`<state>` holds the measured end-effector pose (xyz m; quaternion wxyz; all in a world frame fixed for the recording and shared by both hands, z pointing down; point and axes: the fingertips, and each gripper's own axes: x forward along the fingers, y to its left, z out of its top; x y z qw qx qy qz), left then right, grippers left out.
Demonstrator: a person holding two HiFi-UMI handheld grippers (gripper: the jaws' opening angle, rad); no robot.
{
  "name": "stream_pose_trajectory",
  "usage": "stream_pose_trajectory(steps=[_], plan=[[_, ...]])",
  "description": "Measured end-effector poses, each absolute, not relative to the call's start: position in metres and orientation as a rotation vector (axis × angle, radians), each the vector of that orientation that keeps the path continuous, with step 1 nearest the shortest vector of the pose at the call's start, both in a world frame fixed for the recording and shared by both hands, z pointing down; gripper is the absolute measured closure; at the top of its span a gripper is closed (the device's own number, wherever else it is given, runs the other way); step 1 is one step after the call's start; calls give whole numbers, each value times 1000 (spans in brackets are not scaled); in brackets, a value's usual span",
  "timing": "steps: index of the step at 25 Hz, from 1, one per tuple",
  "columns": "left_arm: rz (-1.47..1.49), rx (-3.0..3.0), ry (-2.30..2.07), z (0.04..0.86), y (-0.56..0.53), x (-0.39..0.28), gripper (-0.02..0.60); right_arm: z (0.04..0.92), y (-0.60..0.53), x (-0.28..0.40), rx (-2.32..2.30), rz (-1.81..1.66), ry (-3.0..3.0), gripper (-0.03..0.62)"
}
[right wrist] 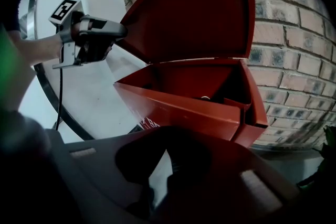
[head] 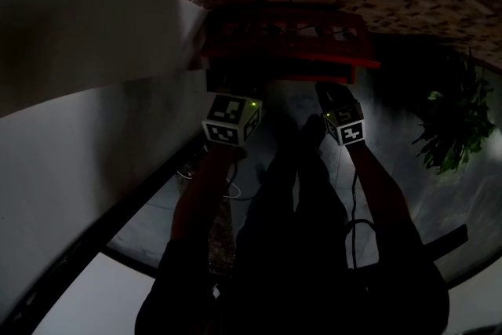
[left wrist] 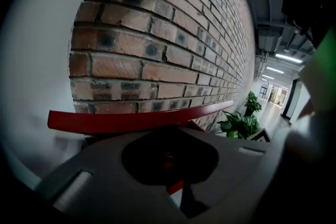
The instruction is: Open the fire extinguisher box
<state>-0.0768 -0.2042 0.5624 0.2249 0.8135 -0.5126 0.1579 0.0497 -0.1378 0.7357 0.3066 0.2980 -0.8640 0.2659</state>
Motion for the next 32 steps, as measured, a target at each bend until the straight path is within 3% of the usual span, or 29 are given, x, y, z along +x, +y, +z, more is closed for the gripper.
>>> stream_pose_trajectory(steps=[32], plan=[[595,2297,-1516,530,-270,-80,578,737,-141,59,804,784,-2319,594]])
